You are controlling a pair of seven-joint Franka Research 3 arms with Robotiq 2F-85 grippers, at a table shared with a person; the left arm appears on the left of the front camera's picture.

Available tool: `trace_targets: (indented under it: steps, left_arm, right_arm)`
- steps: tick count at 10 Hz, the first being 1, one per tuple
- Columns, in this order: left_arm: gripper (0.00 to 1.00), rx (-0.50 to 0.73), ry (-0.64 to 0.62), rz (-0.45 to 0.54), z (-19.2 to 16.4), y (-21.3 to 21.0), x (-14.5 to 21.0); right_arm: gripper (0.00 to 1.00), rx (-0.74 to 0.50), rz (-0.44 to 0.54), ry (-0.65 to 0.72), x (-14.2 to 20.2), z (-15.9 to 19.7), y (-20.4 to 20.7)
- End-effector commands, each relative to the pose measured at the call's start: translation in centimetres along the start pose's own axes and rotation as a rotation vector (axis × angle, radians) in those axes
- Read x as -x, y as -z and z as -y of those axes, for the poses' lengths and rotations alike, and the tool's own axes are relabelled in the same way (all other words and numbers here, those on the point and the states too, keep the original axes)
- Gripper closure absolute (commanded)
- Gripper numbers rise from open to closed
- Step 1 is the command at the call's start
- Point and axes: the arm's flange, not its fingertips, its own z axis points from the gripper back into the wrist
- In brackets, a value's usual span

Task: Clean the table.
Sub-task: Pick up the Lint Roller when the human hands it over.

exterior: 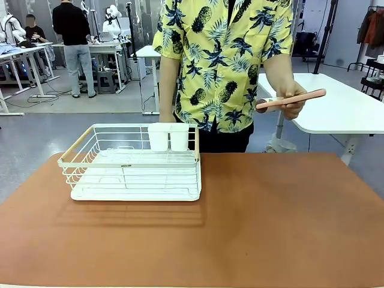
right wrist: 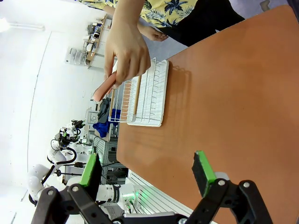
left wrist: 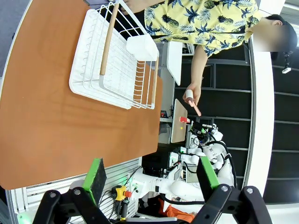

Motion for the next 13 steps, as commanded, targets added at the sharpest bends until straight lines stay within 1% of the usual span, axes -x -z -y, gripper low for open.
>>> trace_targets:
  steps: [1, 8, 10, 12, 13]
  left_arm:
    - [0.0, 0.008, 0.014, 0.007, -0.1, -0.1, 0.3]
    - [0.0, 0.008, 0.014, 0.007, -0.1, -0.1, 0.3]
    - [0.0, 0.008, 0.014, 0.007, -0.1, -0.1, 0.3]
    - [0.0, 0.008, 0.014, 0.007, -0.1, -0.1, 0.3]
    - [0.0, 0.008, 0.014, 0.007, -0.1, -0.1, 0.3]
  right_arm:
    - [0.0, -0.005, 0.004, -0.003, 0.0, -0.2, -0.1]
    - [0.0, 0.0, 0.0, 0.0, 0.0, 0.0, 0.0]
    - [0.0, 0.057, -0.024, -0.016, 0.7, -4.5, 2.0]
    - [0.0, 0.075, -0.09, 0.01, 0.7, -7.8, 6.3]
    - [0.0, 0.151, -0.073, -0.003, 0.9, -8.9, 9.1]
